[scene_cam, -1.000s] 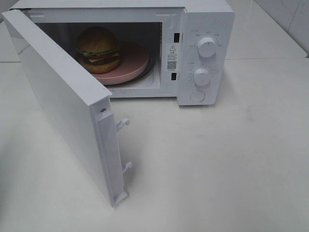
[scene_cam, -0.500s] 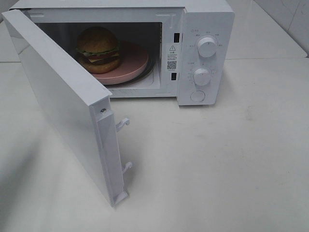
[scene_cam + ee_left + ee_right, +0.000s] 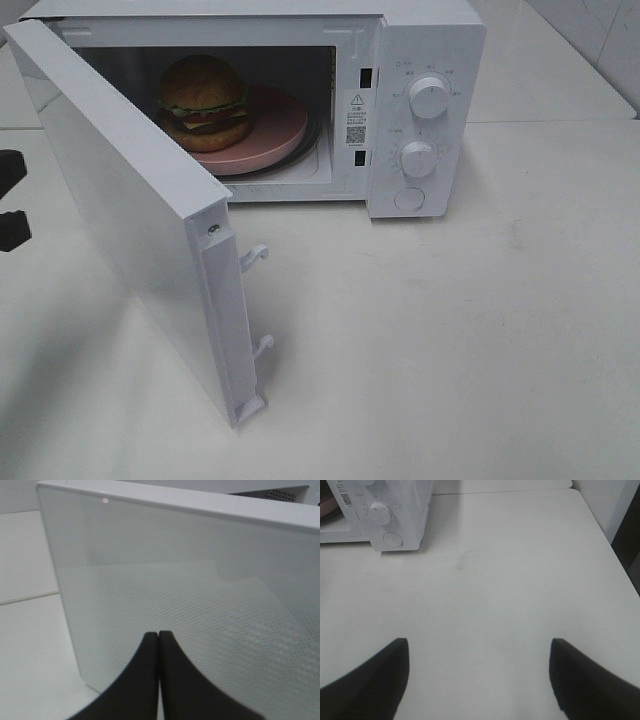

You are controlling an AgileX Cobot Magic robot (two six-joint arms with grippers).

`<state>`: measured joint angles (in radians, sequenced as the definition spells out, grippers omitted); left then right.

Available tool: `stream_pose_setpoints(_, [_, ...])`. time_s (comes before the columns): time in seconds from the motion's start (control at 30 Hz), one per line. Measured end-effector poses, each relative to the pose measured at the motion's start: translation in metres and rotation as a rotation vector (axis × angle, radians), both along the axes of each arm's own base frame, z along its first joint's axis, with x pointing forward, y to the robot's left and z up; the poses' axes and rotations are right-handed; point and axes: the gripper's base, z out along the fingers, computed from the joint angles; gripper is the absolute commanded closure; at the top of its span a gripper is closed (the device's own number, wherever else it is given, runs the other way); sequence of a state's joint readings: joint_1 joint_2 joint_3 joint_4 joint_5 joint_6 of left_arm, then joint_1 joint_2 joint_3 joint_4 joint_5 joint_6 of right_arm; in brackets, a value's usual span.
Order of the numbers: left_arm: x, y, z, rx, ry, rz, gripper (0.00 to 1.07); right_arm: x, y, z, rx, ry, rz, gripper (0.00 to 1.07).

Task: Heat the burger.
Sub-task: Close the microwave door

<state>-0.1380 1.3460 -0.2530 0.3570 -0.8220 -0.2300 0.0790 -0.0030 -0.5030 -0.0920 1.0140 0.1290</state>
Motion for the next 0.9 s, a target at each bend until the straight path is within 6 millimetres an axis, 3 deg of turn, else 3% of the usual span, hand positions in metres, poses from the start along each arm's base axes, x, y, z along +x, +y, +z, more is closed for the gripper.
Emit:
stream_pose_setpoints(0.47, [0.024, -0.052, -0.008, -0.024, 0.034, -0.162, 1.07, 0.000, 0.000, 0.000, 0.002, 0.000, 0.002, 0.32])
stream_pose_setpoints(0.77, [0.035, -0.080, -0.009, -0.053, 0.032, -0.146, 1.07, 0.000, 0.000, 0.000, 0.002, 0.000, 0.002, 0.32])
stream_pose_setpoints(0.9, [0.042, -0.102, -0.009, -0.056, 0.034, -0.124, 1.07, 0.000, 0.000, 0.000, 0.002, 0.000, 0.002, 0.32])
